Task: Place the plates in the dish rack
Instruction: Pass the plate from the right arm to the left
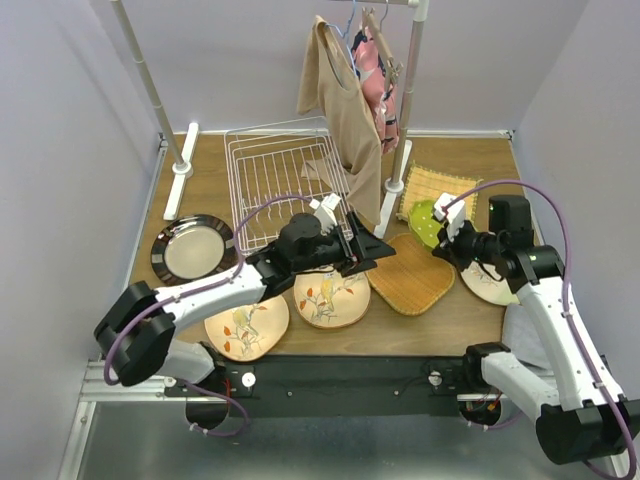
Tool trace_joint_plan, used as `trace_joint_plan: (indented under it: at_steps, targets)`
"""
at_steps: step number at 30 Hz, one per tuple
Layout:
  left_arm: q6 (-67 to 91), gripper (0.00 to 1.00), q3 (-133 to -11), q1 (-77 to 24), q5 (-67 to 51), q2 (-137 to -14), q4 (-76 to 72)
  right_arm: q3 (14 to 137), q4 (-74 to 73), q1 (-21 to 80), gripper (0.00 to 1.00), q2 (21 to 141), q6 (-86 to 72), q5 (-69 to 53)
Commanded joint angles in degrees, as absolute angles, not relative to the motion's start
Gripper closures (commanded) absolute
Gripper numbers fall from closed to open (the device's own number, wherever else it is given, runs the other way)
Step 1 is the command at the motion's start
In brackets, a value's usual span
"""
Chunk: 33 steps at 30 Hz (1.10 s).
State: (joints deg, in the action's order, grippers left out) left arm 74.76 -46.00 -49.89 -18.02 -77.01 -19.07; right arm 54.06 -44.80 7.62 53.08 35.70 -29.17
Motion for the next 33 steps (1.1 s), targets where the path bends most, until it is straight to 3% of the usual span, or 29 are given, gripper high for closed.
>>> trace_joint_plan:
  at_steps: [1, 14, 18, 19, 24, 27, 33]
  targets:
    - [78.7, 0.02, -50.6, -51.8, -15.9, -82.3, -20.1, 54.7, -44.8, 8.1, 0.99, 49.5, 43.1, -36.3]
    - [82.2, 0.05, -66.1, -54.2, -14.6, -97.8, -9.8, 54.1, -47.7, 8.2, 0.99, 46.2, 47.5, -41.1]
    - [82.2, 0.14, -67.7, -54.3, -13.0, -99.5, -8.1, 53.4, -48.9, 8.2, 0.99, 44.5, 49.5, -42.1]
    - [82.2, 0.2, -67.8, -54.3, -12.8, -99.8, -8.1, 53.2, -48.9, 8.1, 0.99, 44.1, 49.7, -42.2]
    - [80.9, 0.28, -69.3, -54.3, -11.5, -100.3, -6.9, 51.0, -49.3, 8.1, 1.0, 42.5, 51.0, -42.0]
    - [79.5, 0.42, -69.6, -54.3, -10.2, -99.6, -6.2, 49.4, -49.2, 8.1, 0.99, 41.8, 52.0, -42.0]
    - [76.6, 0.51, -71.3, -54.5, -8.7, -99.5, -5.0, 46.3, -49.2, 8.1, 0.99, 41.2, 53.1, -45.4]
